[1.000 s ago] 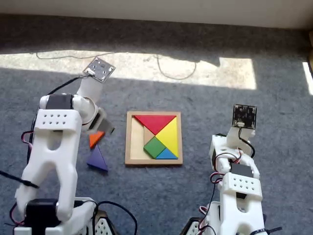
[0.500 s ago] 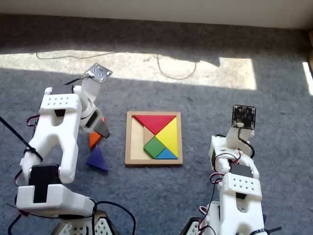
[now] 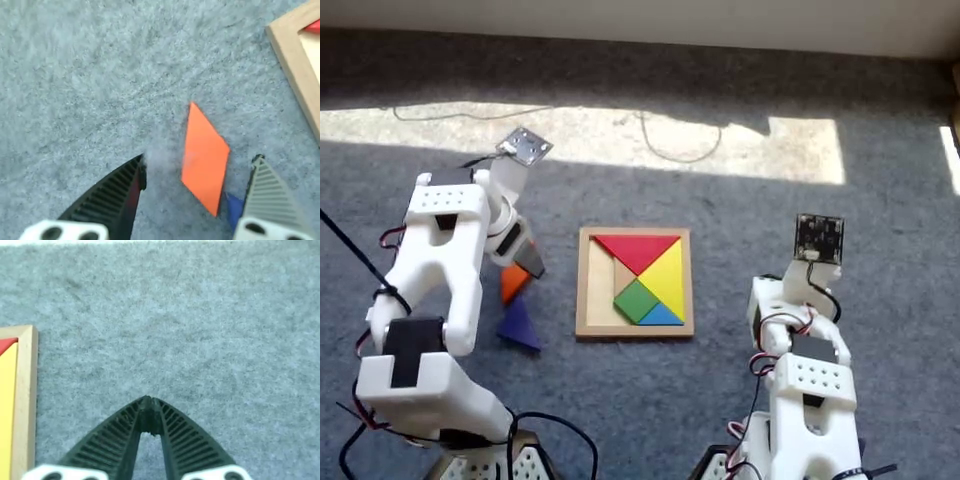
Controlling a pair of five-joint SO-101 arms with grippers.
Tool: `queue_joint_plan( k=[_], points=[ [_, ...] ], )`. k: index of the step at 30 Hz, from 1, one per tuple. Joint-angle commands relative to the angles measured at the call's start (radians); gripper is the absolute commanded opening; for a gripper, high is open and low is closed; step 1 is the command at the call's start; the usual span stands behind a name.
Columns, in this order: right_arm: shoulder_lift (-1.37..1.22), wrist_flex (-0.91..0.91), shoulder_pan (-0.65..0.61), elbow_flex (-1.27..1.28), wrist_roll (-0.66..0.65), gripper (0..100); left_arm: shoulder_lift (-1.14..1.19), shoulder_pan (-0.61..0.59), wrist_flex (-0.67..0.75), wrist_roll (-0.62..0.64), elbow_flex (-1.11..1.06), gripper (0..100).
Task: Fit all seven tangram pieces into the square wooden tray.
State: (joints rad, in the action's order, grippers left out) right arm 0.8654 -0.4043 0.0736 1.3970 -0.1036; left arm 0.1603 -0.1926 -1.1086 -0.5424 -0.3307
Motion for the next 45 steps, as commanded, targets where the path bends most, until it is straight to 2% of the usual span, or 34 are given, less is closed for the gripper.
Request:
queue_joint_plan(
  k=[1,5,12,17,22,32,45],
  points=[
    [0.019,0.019,-0.012,-0.007,-0.011,0.6,0.079,-0.025,0.021,-0.037,0.084,32],
    [0.019,0.019,-0.012,-0.007,-0.011,0.6,0.186,-0.031,0.018,-0.038,0.156,32],
    [0.019,0.019,-0.012,-0.007,-0.011,0.6,0.214,0.007,-0.043,-0.040,0.183,19],
    [0.019,0.019,-0.012,-0.007,-0.011,0.6,0.208,0.056,-0.124,-0.040,0.209,11],
    [0.019,0.019,-0.012,-0.007,-0.011,0.6,0.208,0.102,-0.281,-0.029,0.349,9],
    [0.019,0.019,-0.010,-0.007,-0.011,0.6,0.208,0.272,-0.543,0.305,0.682,8],
    [0.019,0.019,-0.007,-0.010,-0.011,0.6,0.220,0.423,-0.568,0.807,0.727,7]
  ],
)
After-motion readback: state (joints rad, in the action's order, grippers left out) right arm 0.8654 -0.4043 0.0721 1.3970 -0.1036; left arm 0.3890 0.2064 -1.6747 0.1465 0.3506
